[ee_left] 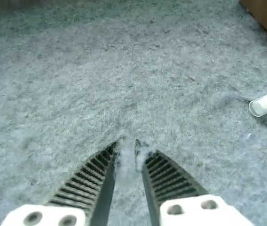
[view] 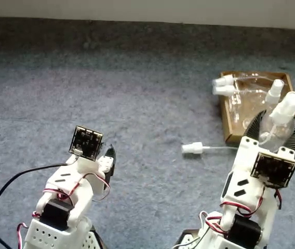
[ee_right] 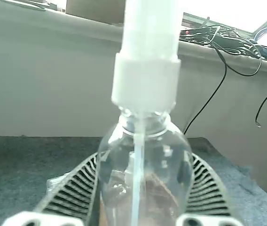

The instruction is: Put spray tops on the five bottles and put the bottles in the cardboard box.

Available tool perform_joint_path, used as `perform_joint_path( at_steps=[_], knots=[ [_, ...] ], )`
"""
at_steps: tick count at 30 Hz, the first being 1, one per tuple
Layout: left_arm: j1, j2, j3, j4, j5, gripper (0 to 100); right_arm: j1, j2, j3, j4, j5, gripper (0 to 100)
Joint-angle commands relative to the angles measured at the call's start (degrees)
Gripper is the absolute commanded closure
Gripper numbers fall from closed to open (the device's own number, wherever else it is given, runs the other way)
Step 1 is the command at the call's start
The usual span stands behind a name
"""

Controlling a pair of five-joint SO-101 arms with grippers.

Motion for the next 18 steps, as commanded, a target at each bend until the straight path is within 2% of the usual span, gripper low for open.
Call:
perform_joint_path(
  at_steps=[1, 10, 18],
  knots=[
    [-0.66, -0.31, 1.19, -1.05, 0.53, 99, 4.0, 1.27, -4.53, -0.13, 0.97, 86.5],
    [-0.66, -0.31, 3.91, -4.84, 0.62, 99, 11.12, 21.49, -14.11, -0.13, 0.7, 86.5],
    [-0.66, -0.31, 3.91, -4.84, 0.44, 99, 10.95, 31.43, -16.92, -1.45, 0.7, 86.5]
  ],
)
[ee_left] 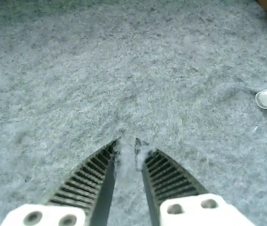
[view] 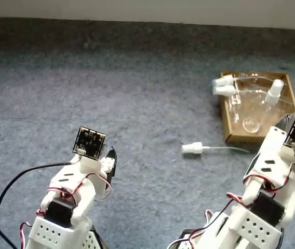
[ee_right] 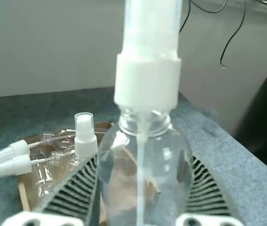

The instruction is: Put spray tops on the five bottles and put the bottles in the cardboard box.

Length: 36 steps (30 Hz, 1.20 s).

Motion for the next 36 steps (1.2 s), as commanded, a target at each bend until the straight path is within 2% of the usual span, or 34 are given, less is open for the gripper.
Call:
perform_joint_path(
  at_steps=[1, 6, 18, 22, 27, 36],
  knots=[
    [-0.75, -0.31, -0.31, -1.67, 0.35, 99, 0.4, 2.95, -3.82, -2.95, 0.18, 86.5],
    [-0.75, -0.31, -0.31, -1.67, 0.26, 99, 0.4, 5.67, -3.3, -11.82, 0.18, 86.5],
    [-0.75, -0.31, 0.31, -1.76, 0.26, 99, 0.31, 21.14, -3.82, -12.7, 0.09, 86.5],
    [-0.57, -0.31, 0.4, -1.76, 0.26, 99, 0.66, 24.66, -3.65, -18.42, 0.09, 86.5],
    [-0.66, -0.31, 0.4, -1.76, 0.26, 99, 0.75, 26.24, -3.3, -22.9, 0.09, 86.5],
    [-0.66, -0.31, 0.4, -1.76, 0.26, 99, 0.4, 26.33, -3.3, -22.9, 0.09, 86.5]
  ],
)
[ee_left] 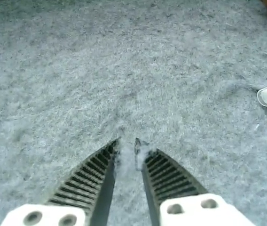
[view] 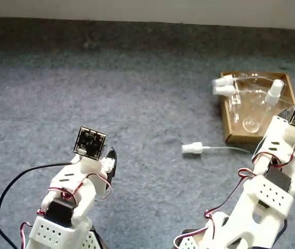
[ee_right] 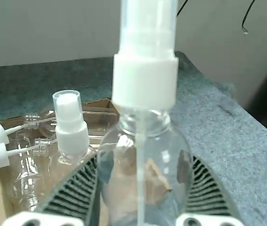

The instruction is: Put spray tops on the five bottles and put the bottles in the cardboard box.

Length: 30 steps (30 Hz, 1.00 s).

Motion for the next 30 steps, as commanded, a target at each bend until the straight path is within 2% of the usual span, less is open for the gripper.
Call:
perform_joint_path(
  at_steps=[1, 4, 8, 16, 30],
  knots=[
    [-0.75, -0.31, -0.4, -1.41, 0.26, 99, 0.4, -0.22, -3.3, -1.63, 0.09, 86.5],
    [-0.75, -0.31, -0.4, -1.41, 0.26, 99, 0.4, -0.13, -3.3, -2.42, 0.09, 86.5],
    [-0.75, -0.31, -0.4, -1.41, 0.26, 99, 0.4, -0.13, -3.21, -8.84, -0.09, 86.5],
    [-0.75, -0.31, -0.4, -1.41, 0.26, 99, 0.75, -0.13, -3.12, -9.27, -8.79, 86.5],
    [-0.75, -0.31, -0.4, -1.41, 0.26, 99, 0.31, -0.13, -3.38, -9.1, -8.44, 86.5]
  ],
)
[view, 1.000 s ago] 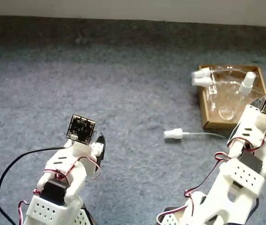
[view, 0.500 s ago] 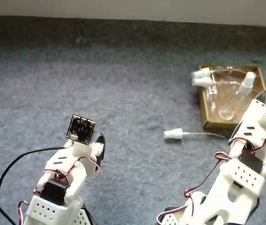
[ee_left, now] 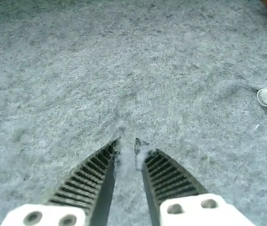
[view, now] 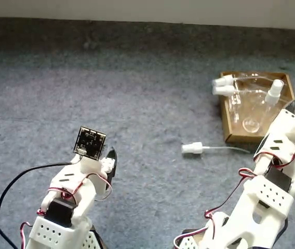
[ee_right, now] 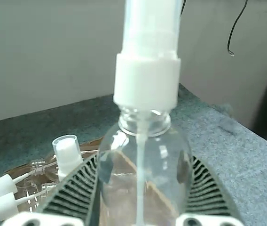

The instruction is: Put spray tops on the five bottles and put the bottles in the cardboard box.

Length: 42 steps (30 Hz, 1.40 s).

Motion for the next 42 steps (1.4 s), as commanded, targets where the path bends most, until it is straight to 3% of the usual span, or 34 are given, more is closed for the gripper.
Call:
perform_joint_path(
  at_steps=[1, 7, 17, 23, 27, 42],
  knots=[
    [-0.75, -0.31, -0.4, -1.41, 0.26, 99, 0.04, -0.13, -3.56, -1.19, -0.35, 86.5],
    [-0.75, -0.31, -0.4, -1.41, 0.26, 99, 0.04, -0.22, -5.23, 7.96, -0.62, 86.5],
    [-0.75, -0.31, -0.4, -1.41, 0.26, 99, -2.42, -0.13, -5.93, 8.84, -0.35, 86.5],
    [-0.75, -0.31, 1.98, -3.96, 0.26, 99, -2.24, -0.13, -8.13, 15.16, -0.44, 86.5],
    [-0.84, -0.4, 4.7, -7.56, 0.26, 99, -1.98, -0.13, -8.57, 14.81, -0.26, 86.5],
    [-0.84, -0.4, 4.62, -7.65, 0.18, 99, -2.42, -0.04, -11.91, 15.16, -0.35, 86.5]
  ],
)
